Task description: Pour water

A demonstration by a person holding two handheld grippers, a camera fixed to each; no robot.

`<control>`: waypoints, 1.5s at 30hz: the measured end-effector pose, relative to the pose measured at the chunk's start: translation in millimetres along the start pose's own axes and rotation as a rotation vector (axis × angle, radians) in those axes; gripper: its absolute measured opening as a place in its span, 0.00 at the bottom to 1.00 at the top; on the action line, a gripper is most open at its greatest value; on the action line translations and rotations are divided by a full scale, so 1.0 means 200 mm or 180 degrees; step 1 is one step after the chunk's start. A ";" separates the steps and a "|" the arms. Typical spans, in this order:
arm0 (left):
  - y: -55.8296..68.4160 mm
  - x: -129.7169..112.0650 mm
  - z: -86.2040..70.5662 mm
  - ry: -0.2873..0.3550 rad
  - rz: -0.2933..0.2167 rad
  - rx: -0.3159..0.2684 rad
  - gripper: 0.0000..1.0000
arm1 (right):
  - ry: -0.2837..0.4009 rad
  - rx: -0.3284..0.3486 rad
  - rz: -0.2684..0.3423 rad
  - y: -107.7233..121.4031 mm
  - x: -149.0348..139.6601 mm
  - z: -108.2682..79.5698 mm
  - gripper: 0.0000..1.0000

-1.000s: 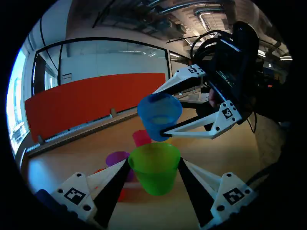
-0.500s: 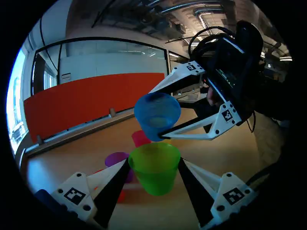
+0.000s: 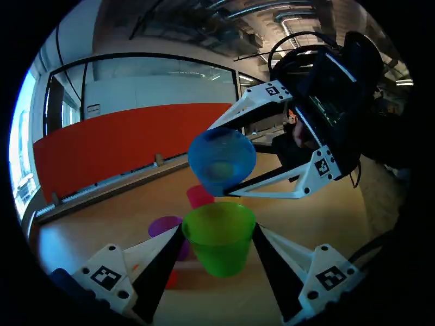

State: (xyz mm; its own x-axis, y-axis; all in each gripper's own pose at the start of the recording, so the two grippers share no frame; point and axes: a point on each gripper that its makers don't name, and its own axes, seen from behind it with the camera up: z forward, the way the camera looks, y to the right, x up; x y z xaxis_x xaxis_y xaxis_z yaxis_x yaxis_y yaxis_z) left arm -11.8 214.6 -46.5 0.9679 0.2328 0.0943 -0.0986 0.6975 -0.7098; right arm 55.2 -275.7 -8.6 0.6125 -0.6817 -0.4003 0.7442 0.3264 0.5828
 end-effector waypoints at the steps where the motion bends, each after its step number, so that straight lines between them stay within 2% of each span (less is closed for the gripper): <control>1: 0.00 0.00 0.00 0.0000 0.0001 -0.0001 0.89 | -0.0003 -0.0003 -0.0022 0.00 0.00 0.00 0.93; 21: 0.01 0.01 0.02 0.0013 -0.0001 -0.0029 0.89 | -0.0054 -0.0020 -0.0435 -0.01 0.02 0.02 0.92; 45: 0.02 0.02 0.03 0.0014 0.0034 -0.0061 0.89 | -0.0092 -0.0077 -0.0768 0.02 0.03 0.00 0.93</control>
State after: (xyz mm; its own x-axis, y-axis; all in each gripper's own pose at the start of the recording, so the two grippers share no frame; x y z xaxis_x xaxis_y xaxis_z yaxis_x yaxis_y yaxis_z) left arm -9.1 222.5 -46.0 0.9679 0.2371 0.0837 -0.1045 0.6819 -0.7240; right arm 62.8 -278.2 -9.4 0.4086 -0.7602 -0.5052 0.8744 0.1674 0.4554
